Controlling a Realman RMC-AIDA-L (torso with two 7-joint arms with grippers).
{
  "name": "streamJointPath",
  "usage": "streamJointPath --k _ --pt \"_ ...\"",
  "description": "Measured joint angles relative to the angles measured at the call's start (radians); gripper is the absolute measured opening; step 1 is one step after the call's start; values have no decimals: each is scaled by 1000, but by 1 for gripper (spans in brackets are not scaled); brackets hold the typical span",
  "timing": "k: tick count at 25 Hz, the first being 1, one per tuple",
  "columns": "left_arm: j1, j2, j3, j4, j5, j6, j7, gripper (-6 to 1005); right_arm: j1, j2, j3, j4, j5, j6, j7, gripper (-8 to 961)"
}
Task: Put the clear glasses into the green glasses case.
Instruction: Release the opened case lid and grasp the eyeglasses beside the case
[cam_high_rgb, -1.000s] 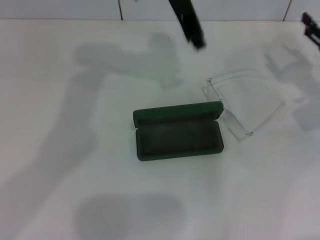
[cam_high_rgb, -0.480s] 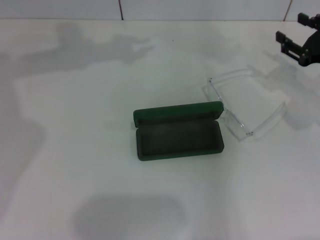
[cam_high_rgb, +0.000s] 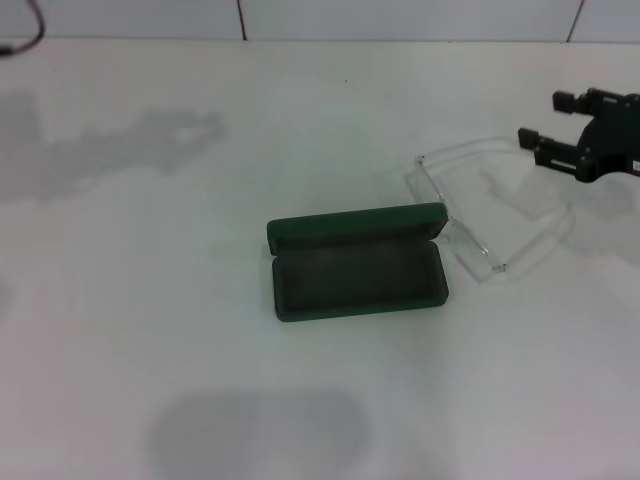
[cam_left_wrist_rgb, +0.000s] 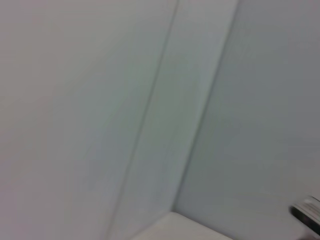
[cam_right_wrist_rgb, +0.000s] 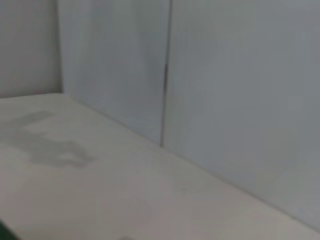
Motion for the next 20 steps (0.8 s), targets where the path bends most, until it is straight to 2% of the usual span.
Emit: streamJointPath --k 4,10,13,17,20 --pt "55 2 1 0 41 82 13 246 -8 -5 -2 -123 -165 -81 227 616" --pt "95 3 2 0 138 119 34 247 38 -26 12 -314 -453 -259 623 615" --pt "117 3 2 0 151 120 66 247 90 -42 14 -371 -553 -360 785 615" --pt "133 4 2 0 151 122 105 247 208 -76 14 -394 -707 -506 1010 614" --pt "134 4 2 0 151 124 121 247 282 -87 14 -384 -780 -570 1122 614"
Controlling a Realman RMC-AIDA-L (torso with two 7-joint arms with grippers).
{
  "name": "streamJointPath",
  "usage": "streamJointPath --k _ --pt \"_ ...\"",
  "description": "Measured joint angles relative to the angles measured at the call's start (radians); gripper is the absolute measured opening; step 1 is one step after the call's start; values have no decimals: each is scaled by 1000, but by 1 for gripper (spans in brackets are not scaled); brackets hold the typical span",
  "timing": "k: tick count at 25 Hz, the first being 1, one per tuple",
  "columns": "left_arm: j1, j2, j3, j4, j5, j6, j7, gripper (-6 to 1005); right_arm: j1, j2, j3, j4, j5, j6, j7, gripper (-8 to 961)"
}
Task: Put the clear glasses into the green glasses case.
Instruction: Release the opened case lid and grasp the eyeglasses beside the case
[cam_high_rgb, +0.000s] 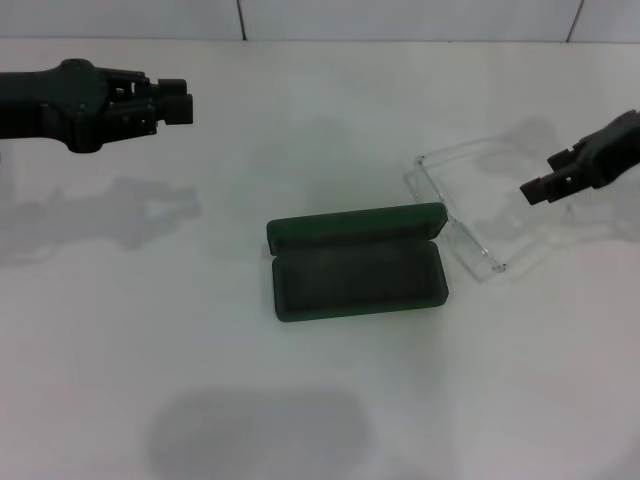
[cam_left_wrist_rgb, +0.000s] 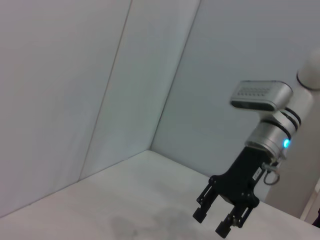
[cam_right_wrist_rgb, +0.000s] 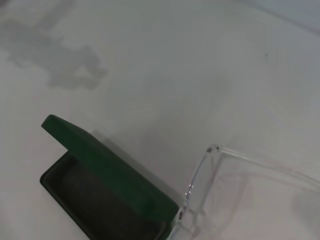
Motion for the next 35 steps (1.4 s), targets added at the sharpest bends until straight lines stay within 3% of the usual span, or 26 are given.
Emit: streamJointPath --k 8,19,35 --pt "19 -16 0 0 14 4 33 248 193 -2 0 124 -108 -39 116 613" --pt "-18 -40 0 0 21 6 36 249 392 12 -2 435 -221 86 163 612" --pt "-22 -58 0 1 58 6 117 250 427 64 -8 516 -229 185 291 591"
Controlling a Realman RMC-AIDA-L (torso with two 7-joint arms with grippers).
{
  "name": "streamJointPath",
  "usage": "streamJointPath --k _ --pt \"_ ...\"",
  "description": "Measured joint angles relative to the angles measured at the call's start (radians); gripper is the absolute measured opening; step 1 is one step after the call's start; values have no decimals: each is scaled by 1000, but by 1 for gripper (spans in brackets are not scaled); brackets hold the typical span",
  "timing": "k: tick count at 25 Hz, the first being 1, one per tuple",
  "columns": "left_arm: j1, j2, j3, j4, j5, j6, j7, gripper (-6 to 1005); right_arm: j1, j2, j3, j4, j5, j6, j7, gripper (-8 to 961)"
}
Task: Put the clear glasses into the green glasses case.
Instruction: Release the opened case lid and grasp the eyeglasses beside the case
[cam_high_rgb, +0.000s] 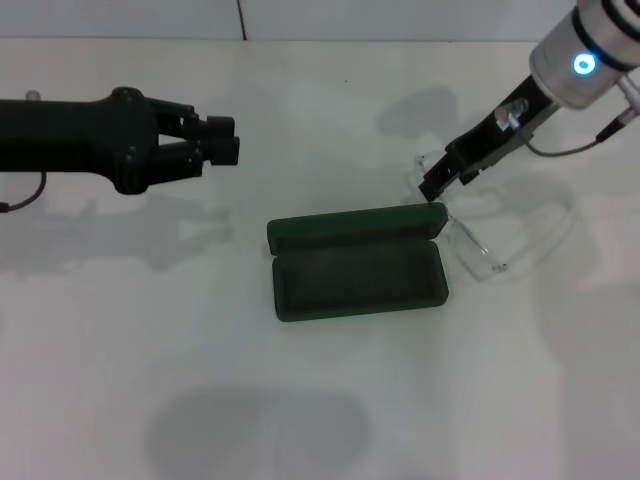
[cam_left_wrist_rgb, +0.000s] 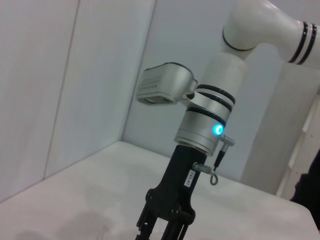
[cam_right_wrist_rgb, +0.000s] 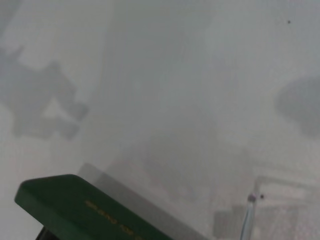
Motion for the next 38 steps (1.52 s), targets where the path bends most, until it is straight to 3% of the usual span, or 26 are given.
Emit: streamJointPath --k 14,38 --pt "0 -10 0 2 25 0 36 251 -9 12 -3 57 -54 61 25 590" --pt "2 -9 0 2 23 -3 37 252 -25 2 -17 42 -116 27 49 584"
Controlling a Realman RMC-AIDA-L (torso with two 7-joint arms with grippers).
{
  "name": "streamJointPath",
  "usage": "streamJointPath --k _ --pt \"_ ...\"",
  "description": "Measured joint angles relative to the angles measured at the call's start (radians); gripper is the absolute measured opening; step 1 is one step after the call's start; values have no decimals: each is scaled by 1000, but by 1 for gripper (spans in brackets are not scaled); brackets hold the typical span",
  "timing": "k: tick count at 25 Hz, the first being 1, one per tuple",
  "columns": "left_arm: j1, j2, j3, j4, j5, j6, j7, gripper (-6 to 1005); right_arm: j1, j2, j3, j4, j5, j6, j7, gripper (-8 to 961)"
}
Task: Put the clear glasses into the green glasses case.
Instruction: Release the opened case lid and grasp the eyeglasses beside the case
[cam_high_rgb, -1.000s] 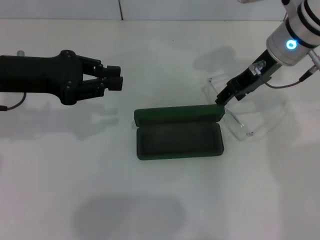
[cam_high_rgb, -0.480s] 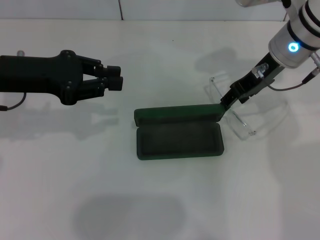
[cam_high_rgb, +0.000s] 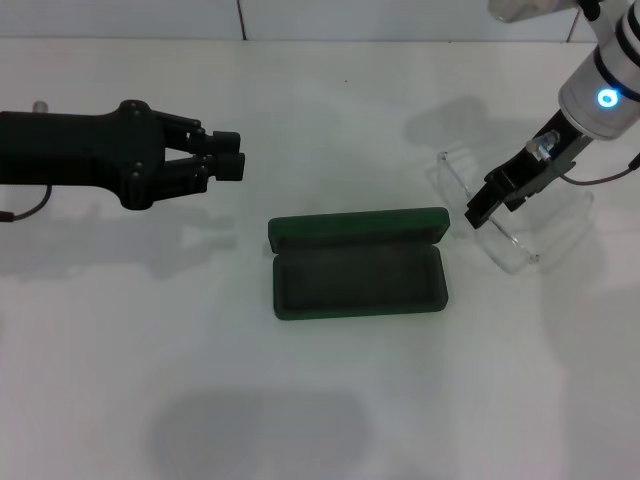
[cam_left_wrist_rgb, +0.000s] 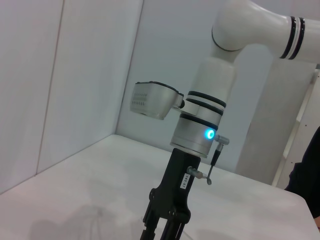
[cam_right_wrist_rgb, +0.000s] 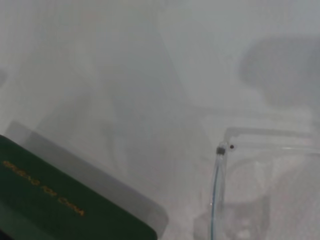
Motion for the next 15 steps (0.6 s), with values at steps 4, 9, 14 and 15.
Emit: streamJointPath --k 4,9,14,15 --pt "-2 0 -1 0 -3 -1 0 252 -3 5 0 -3 0 15 -7 576" --pt "-2 0 -1 0 -6 -3 0 253 1 9 0 -3 1 22 -11 562" --pt "-2 -1 -2 0 -6 -4 0 253 -1 11 0 -3 1 24 -15 547" --pt "-2 -1 -2 0 -6 -4 0 253 -1 11 0 -3 1 25 -16 545"
